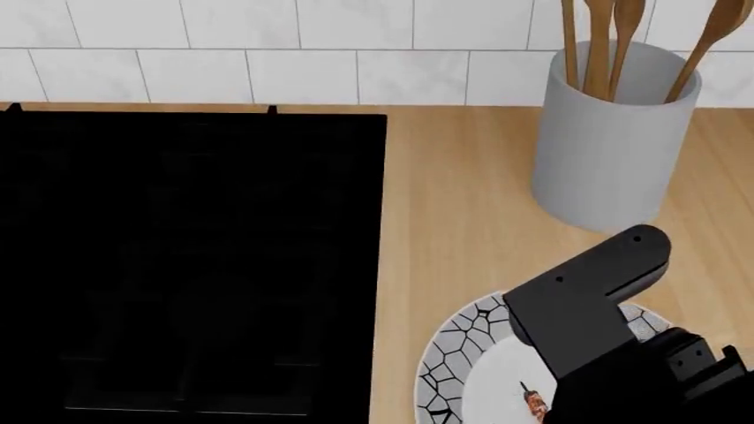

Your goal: Pick the kebabs from the plate and place it in the pan.

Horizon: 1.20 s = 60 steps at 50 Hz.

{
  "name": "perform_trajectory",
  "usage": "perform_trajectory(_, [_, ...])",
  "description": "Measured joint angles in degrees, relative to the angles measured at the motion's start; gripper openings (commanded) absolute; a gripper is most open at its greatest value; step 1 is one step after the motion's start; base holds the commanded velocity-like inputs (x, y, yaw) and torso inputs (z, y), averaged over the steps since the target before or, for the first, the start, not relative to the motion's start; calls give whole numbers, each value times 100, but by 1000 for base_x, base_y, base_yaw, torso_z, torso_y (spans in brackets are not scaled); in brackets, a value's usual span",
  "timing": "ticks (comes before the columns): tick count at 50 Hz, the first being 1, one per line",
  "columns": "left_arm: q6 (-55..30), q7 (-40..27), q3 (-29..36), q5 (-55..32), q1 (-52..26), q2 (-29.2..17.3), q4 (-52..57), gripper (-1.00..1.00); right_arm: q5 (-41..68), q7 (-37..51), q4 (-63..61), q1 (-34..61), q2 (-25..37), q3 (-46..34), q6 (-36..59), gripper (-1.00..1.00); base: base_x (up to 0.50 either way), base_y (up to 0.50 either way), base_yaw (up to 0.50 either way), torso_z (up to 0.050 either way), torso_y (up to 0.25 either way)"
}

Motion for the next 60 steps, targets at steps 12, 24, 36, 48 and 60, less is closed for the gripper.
perform_trajectory(12, [-10, -20, -1, 1, 0, -19, 0, 100, -336, -321, 37, -201, 35, 89, 1, 100, 0, 0, 0, 0, 0])
perform_trajectory(24, [-46, -236, 76, 57, 0, -197, 0, 100, -703, -677, 208, -275, 8, 109, 75, 100, 0, 0, 0, 0, 0])
perform_trajectory(36, [-95, -777, 315, 194, 0, -676, 0, 100, -1010, -955, 433, -292, 3, 54, 131, 100, 0, 0, 0, 0, 0])
perform_trajectory(48, [-151, -1344, 537, 271, 0, -1188, 0, 100, -1238, -1166, 643, -279, -31, -47, 151, 100, 0, 0, 0, 0, 0])
perform_trajectory(60, [-168, -1326, 556, 286, 0, -1149, 0, 100, -1367, -1301, 738, -262, -41, -146, 133, 100, 0, 0, 0, 0, 0])
